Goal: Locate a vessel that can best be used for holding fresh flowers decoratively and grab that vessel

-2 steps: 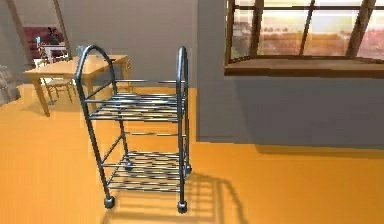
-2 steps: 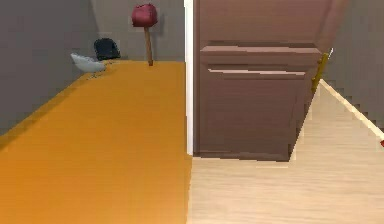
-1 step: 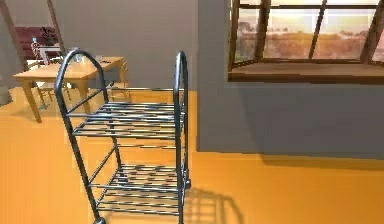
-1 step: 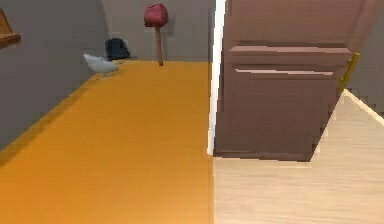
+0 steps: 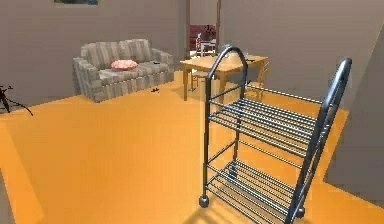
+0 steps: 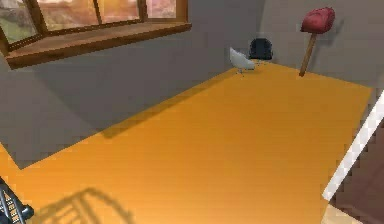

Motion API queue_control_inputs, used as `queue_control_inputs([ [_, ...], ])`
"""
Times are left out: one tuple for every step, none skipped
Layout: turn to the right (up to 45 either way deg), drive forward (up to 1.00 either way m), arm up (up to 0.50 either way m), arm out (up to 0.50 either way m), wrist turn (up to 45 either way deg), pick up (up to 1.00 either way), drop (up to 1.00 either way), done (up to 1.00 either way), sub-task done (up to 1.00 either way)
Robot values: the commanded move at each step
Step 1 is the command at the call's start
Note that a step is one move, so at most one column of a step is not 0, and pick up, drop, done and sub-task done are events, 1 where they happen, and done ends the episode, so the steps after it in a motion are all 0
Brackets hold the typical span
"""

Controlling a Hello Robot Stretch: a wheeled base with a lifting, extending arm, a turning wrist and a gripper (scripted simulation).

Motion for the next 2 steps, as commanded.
queue_control_inputs([
  [0.0, 0.3, 0.0, 0.0, 0.0, 0.0, 0.0, 0.0, 0.0],
  [-9.0, 0.0, 0.0, 0.0, 0.0, 0.0, 0.0, 0.0, 0.0],
])
